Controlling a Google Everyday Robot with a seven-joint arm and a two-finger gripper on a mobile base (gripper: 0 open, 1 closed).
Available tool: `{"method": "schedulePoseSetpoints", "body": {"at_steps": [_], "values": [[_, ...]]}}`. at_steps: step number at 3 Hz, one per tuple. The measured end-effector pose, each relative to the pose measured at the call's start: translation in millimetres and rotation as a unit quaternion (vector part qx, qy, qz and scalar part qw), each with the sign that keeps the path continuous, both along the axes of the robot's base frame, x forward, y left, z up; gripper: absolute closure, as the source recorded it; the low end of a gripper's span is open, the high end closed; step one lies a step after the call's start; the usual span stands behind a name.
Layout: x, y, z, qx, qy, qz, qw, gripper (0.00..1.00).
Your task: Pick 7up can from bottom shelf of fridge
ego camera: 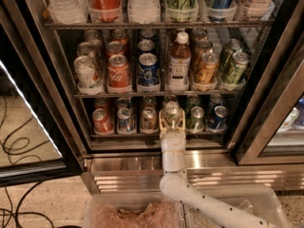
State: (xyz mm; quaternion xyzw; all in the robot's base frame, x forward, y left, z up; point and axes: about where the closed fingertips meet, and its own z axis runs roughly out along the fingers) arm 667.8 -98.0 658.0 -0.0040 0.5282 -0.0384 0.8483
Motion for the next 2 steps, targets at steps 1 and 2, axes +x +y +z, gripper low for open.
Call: {"method": "schedulePoseSetpoints", "body": {"at_steps": [1,2], "values": [[-10.4,-4.4,5.1,-0.009,0.002,0.0,1.0,1.0],[-29.2,-10.4,4.4,-0.031,0.021,0.006,0.9993,1.0]]}}
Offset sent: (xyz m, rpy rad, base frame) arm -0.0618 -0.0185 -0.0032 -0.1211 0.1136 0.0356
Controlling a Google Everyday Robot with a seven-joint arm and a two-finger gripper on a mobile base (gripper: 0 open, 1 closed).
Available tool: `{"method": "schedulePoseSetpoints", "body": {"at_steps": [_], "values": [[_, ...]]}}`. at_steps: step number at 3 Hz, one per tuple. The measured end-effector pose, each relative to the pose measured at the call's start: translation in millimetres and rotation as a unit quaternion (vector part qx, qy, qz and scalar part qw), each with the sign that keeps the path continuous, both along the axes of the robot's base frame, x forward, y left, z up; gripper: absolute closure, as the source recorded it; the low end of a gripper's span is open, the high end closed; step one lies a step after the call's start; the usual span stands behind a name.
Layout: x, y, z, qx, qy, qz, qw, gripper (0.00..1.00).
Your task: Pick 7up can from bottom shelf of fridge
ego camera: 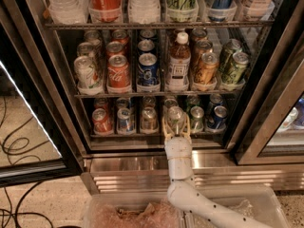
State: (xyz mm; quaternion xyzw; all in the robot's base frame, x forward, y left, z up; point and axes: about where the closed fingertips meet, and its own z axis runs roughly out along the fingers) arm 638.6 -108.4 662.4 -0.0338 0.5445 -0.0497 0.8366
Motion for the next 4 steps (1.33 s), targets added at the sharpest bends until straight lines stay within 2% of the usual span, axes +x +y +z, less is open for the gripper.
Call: {"method": "schedulePoseSetpoints", "body": {"at_steps": [1,2,3,4], "values": [[-26.0,-4.1,-4.8,-0.026,0.037,0.02,0.9988,1.0],[-52.0,-4.9,-13.7,-0.059,0.088,0.057,0.9928,1.0],[-74.1,0.1,-18.1,-0.091,0.123,0.112,0.9818,1.0],[-98.9,10.1,-17.5,-0.118,0.16,0.188,0.9619,1.0]]}}
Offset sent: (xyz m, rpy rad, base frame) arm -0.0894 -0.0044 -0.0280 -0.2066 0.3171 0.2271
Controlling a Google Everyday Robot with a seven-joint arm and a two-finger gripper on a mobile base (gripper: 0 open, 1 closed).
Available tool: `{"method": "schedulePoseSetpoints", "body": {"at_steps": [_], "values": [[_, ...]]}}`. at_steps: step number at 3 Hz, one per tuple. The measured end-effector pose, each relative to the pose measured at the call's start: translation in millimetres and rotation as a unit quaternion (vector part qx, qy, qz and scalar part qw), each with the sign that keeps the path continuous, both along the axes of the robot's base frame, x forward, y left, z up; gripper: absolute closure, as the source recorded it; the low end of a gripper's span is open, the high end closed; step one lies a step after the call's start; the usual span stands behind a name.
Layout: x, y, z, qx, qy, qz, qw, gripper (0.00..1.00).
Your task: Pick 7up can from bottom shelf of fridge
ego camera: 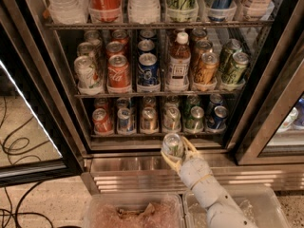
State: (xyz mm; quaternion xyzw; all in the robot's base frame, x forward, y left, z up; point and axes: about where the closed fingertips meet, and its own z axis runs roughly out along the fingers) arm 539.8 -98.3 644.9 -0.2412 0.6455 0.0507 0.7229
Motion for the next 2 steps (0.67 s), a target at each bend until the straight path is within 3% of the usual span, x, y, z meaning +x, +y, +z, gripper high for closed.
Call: {"method": "schedulePoseSetpoints", "body": {"at_steps": [1,2], "values": [[-2.9,12.6,-11.4,-0.001,0.019,0.021,0.9996,1.0],[-2.4,12.0,-11.0,-0.001,0.018,0.02,0.9996,1.0]]}}
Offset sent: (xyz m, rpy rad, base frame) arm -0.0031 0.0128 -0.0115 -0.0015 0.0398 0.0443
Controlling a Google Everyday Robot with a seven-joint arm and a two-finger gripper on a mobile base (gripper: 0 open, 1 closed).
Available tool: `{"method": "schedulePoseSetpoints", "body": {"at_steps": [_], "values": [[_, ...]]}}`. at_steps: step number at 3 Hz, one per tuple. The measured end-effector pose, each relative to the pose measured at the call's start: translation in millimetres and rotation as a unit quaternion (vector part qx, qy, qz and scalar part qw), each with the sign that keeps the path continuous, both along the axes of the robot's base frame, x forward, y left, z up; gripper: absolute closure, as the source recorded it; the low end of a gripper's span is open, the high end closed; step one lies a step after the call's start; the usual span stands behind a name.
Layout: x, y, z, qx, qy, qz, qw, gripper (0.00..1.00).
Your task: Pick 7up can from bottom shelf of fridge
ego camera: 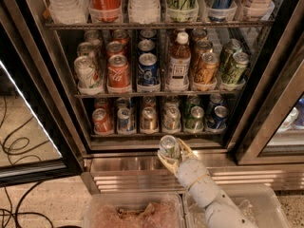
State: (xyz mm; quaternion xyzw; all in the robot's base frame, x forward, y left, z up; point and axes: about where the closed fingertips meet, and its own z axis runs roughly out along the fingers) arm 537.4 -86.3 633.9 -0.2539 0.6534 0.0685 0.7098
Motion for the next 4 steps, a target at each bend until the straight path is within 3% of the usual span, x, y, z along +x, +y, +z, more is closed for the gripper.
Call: {"method": "schedulePoseSetpoints", "body": {"at_steps": [1,2,3,4], "values": [[-0.8,3.2,1.1,0.0,0.002,0.009,1.0,1.0],[-26.3,14.0,8.4,-0.024,0.021,0.043,0.9986,1.0],[-67.5,20.6,12.8,-0.055,0.035,0.059,0.9961,1.0],[-104.5,30.1,2.0,-0.049,0.051,0.062,0.9956,1.0]]}}
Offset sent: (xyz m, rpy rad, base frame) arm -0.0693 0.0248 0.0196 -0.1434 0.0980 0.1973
